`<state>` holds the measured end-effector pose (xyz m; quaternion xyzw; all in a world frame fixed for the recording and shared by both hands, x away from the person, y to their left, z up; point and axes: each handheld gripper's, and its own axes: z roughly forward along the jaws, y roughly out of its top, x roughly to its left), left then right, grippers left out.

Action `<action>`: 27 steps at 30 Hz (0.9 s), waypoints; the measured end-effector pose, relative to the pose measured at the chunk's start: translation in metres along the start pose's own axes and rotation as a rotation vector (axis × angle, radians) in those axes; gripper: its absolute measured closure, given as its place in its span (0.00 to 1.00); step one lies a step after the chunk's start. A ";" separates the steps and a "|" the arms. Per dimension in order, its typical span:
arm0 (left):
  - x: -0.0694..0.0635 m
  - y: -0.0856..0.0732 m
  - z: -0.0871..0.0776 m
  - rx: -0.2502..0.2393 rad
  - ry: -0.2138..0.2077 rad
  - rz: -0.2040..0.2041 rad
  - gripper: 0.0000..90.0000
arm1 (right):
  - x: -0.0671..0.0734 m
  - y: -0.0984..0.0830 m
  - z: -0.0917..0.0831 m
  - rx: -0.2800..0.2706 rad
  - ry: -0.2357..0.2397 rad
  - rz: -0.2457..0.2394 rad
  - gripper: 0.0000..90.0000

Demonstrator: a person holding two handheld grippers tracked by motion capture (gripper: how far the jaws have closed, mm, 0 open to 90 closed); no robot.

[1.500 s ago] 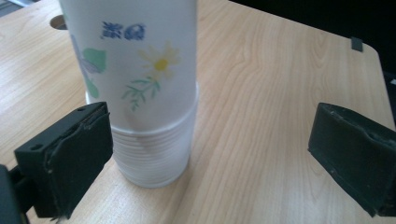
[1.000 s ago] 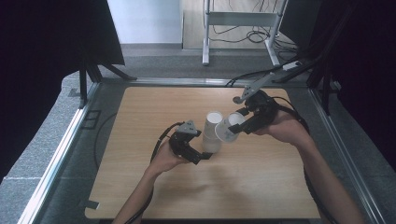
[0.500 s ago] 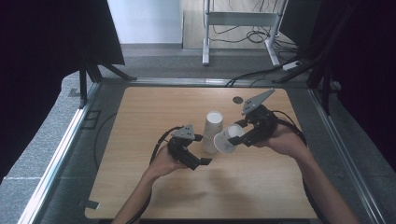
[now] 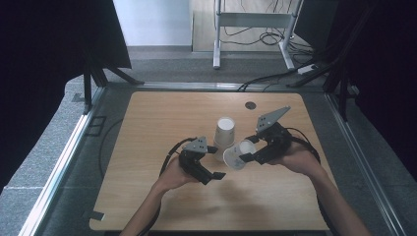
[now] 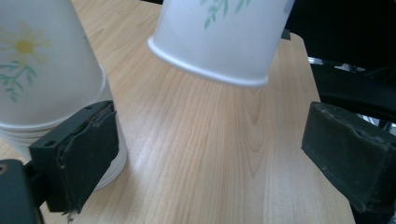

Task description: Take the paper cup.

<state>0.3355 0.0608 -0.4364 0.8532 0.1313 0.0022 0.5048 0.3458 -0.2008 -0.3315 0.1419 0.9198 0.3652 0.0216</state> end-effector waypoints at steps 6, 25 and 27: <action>-0.004 -0.004 0.005 0.001 -0.023 0.013 0.05 | 0.004 -0.010 0.006 -0.023 0.017 -0.010 0.40; -0.011 -0.010 0.019 0.026 -0.056 0.051 0.07 | 0.007 -0.045 0.020 -0.157 0.085 -0.015 0.40; -0.012 -0.011 0.020 0.029 -0.057 0.055 0.07 | 0.007 -0.047 0.022 -0.166 0.095 -0.012 0.40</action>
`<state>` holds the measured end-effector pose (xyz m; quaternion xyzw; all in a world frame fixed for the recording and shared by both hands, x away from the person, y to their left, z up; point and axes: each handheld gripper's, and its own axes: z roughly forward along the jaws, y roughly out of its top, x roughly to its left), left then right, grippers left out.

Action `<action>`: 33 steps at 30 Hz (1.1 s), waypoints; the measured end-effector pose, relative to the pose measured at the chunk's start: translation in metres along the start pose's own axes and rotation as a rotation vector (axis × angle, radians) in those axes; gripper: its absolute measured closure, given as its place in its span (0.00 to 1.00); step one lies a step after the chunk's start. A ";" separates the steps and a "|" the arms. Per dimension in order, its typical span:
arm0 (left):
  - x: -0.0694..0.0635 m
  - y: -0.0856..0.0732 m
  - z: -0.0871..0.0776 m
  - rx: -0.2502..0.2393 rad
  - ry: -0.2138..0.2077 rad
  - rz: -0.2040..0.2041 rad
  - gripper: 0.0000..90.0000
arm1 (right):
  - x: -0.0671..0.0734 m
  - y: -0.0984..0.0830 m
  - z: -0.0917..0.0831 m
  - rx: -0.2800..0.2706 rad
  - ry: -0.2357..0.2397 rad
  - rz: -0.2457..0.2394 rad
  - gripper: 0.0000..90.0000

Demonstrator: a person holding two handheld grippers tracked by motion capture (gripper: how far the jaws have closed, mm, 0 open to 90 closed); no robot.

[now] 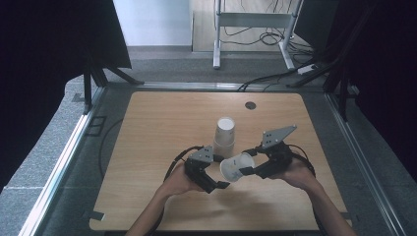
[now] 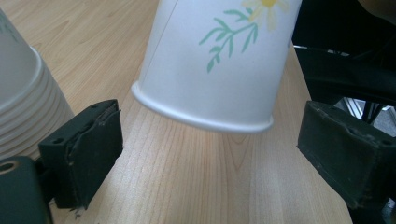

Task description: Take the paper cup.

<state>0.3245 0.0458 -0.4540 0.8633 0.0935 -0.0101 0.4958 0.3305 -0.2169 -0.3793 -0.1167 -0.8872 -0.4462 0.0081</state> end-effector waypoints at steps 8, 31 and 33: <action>-0.002 -0.002 0.003 0.002 -0.009 0.024 0.13 | -0.001 -0.007 0.007 -0.025 0.020 0.003 0.41; -0.001 -0.007 0.008 0.013 0.011 0.028 0.28 | -0.002 -0.017 0.013 -0.070 0.047 0.010 0.41; -0.001 -0.007 0.008 0.018 0.013 0.031 0.30 | -0.002 -0.016 0.013 -0.063 0.046 0.008 0.41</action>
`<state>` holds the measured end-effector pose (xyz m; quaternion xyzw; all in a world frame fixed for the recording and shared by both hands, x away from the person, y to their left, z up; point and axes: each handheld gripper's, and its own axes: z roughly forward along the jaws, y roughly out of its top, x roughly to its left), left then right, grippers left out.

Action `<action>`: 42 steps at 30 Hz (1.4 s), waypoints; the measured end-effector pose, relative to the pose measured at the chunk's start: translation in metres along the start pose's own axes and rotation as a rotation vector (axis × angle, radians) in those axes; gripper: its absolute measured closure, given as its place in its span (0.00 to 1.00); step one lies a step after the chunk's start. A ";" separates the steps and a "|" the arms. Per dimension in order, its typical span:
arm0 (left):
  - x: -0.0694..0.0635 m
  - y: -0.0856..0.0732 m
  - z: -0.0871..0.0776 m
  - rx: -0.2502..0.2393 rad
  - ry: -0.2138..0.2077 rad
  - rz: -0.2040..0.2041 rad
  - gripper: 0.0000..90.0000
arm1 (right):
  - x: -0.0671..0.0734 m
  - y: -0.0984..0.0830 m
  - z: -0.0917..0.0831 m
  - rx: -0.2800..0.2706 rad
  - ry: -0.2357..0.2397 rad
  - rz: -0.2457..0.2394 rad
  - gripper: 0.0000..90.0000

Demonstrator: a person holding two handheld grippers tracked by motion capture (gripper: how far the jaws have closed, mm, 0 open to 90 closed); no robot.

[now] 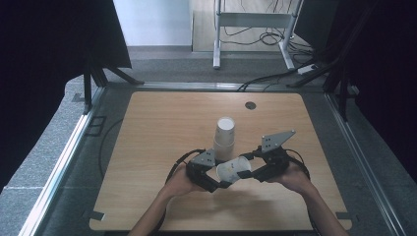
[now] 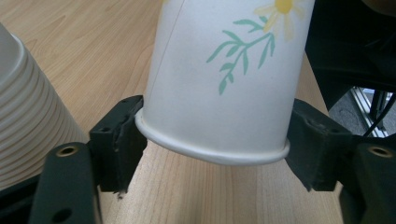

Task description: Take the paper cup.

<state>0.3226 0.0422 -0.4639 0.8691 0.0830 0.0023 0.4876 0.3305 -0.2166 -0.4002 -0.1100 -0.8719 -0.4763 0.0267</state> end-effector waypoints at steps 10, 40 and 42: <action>0.000 0.001 -0.003 0.013 -0.004 0.007 0.39 | 0.001 0.001 0.001 0.025 -0.004 -0.008 0.40; -0.009 0.015 0.002 0.297 0.102 0.105 0.39 | 0.018 0.027 0.022 0.410 -0.118 -0.109 0.22; -0.010 0.016 0.003 0.309 0.104 0.111 0.39 | 0.019 0.028 0.027 0.449 -0.120 -0.124 0.22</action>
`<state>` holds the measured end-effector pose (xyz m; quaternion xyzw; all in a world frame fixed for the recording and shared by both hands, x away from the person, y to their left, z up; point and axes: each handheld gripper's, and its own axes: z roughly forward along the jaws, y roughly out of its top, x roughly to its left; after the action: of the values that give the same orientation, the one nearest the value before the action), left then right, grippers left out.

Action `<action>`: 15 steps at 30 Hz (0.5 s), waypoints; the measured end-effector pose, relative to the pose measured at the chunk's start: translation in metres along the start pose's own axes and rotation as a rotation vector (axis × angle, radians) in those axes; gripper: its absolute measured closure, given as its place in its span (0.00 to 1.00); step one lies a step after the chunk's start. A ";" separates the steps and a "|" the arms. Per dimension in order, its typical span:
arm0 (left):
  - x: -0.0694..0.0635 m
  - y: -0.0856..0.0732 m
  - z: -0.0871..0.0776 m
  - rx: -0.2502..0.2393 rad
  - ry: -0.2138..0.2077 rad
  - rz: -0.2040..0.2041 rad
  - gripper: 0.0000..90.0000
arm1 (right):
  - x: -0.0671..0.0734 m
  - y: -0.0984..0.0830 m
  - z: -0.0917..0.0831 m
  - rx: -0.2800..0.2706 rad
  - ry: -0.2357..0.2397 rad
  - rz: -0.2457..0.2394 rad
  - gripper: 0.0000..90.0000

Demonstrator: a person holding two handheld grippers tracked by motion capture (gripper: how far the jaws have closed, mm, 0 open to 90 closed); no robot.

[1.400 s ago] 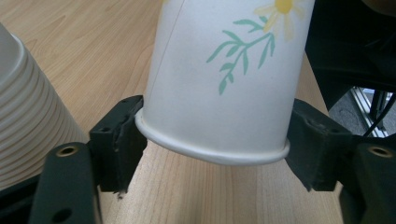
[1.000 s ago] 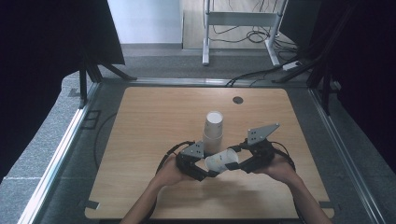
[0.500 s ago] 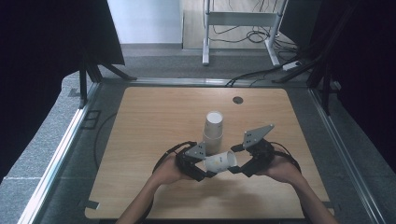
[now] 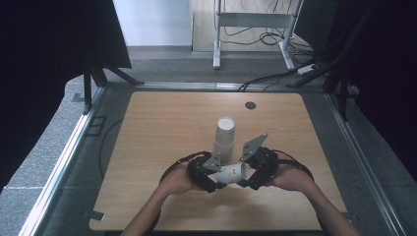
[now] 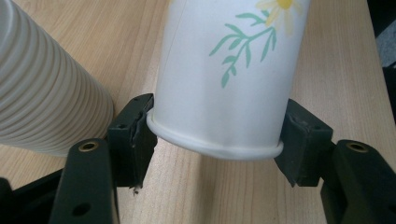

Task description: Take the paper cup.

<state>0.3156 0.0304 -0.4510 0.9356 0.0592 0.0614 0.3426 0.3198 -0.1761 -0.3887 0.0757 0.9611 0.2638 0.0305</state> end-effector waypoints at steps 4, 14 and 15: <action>-0.002 0.002 0.001 0.021 0.009 0.012 0.39 | 0.001 0.004 0.006 0.047 0.001 -0.014 0.22; -0.007 0.006 0.005 0.089 0.031 0.049 0.39 | 0.001 0.013 0.023 0.161 0.018 -0.052 0.27; -0.007 0.006 0.005 0.089 0.031 0.049 0.39 | 0.001 0.013 0.023 0.161 0.018 -0.052 0.27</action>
<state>0.3103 0.0220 -0.4516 0.9501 0.0443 0.0813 0.2980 0.3223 -0.1536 -0.4021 0.0504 0.9811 0.1853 0.0227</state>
